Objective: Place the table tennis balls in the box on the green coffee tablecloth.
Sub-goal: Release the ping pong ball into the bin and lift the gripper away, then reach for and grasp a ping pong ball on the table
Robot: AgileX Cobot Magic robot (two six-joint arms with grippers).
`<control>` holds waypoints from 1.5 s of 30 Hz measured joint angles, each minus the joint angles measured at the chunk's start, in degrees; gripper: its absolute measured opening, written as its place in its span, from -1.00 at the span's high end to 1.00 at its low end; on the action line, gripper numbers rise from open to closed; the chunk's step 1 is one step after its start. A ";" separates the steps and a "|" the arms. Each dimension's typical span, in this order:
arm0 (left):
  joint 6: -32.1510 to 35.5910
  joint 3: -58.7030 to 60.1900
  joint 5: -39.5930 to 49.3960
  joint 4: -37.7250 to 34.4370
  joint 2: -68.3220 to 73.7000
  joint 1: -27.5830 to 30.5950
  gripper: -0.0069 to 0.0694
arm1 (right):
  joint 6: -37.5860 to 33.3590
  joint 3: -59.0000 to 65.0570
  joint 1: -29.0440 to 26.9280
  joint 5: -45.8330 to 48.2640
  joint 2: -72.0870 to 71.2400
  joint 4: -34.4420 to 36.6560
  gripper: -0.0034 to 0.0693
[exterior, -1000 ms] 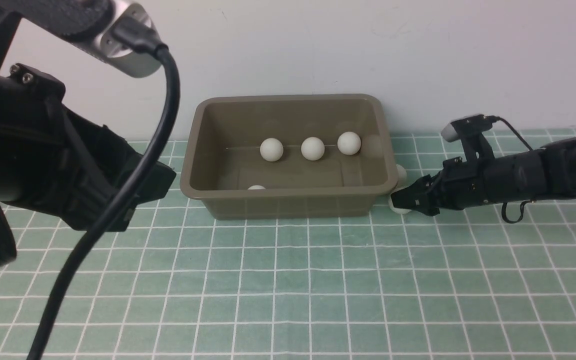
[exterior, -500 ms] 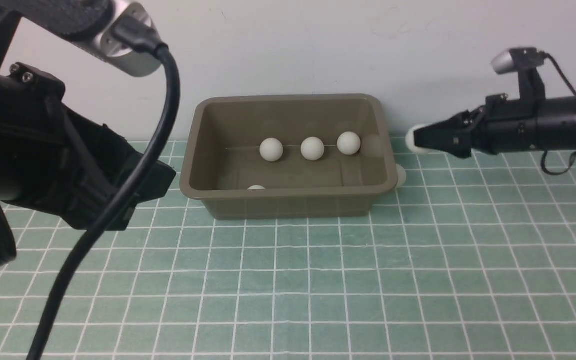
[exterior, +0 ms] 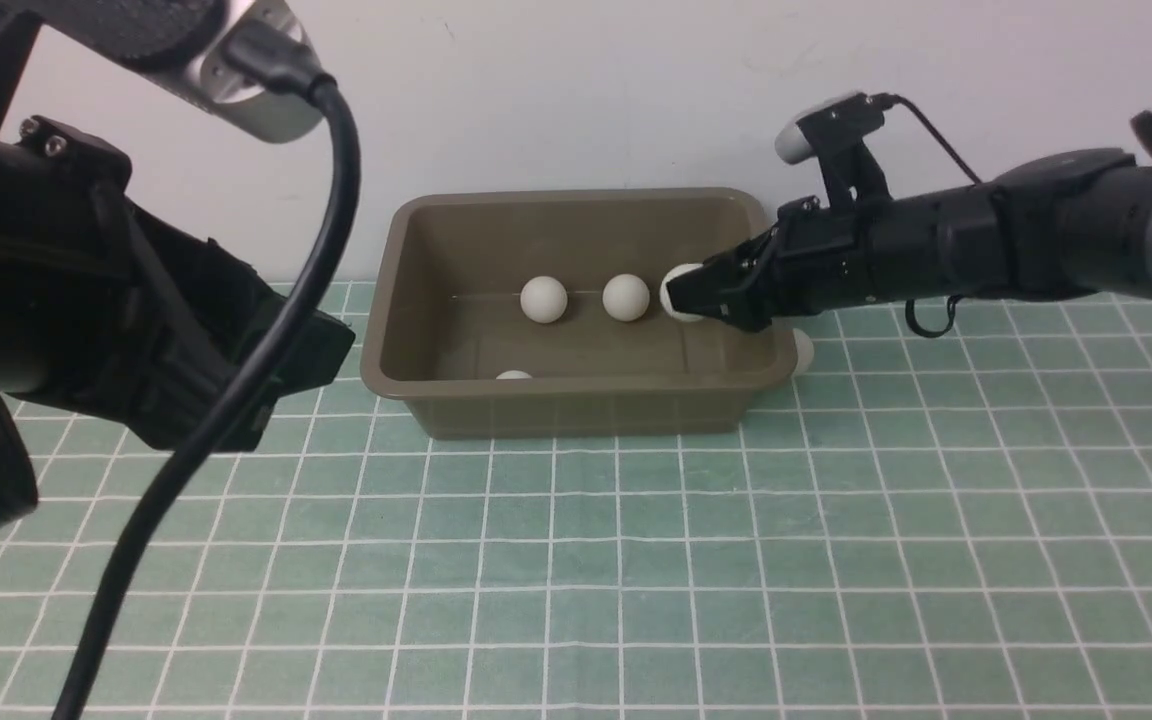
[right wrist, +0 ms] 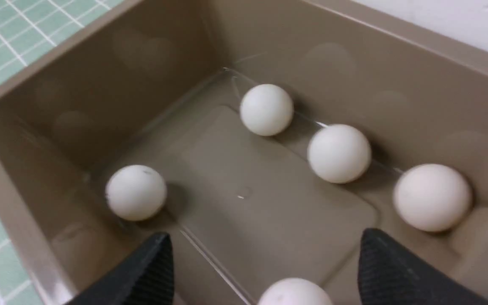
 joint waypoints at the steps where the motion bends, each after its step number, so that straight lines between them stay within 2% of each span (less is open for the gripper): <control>1: 0.00 0.00 0.00 0.00 0.00 0.00 -0.22 | -0.58 0.00 -0.84 0.26 0.00 -0.34 -0.54; 6: 0.00 0.00 -0.30 0.00 0.00 0.00 -0.22 | -2.96 0.00 -6.79 0.56 -0.84 -2.13 -0.55; 12: 0.00 0.00 -0.41 0.00 0.00 0.00 -0.22 | -2.23 0.00 -15.19 5.72 -0.96 -4.60 -0.42; 14: 0.00 0.00 -0.41 0.00 0.00 0.00 -0.22 | -5.98 0.00 -16.09 7.55 -0.96 -7.44 -0.37; 17: 0.23 0.00 -0.41 0.00 0.00 0.00 -0.22 | -16.23 0.00 -16.19 9.22 -0.96 -13.70 -0.34; 21: 0.44 0.00 -0.64 0.00 0.00 0.00 -0.22 | -23.05 0.00 -16.19 9.53 -0.96 -15.51 -0.33; 23: 0.44 0.00 -0.80 0.00 0.00 0.00 -0.22 | -25.87 0.00 -16.19 9.49 -0.96 -14.42 -0.33; 27: 0.44 0.00 -0.84 0.00 0.00 0.00 -0.22 | -32.34 0.00 -16.19 9.62 1.01 -7.88 -0.32; 30: 0.44 0.00 -0.84 0.00 0.06 0.00 -0.22 | -34.19 0.00 -16.19 10.39 4.32 -2.98 -0.32; 45: 0.44 0.00 -0.84 -0.19 2.53 0.00 -0.22 | -37.48 0.00 -11.35 8.56 11.56 1.33 -0.31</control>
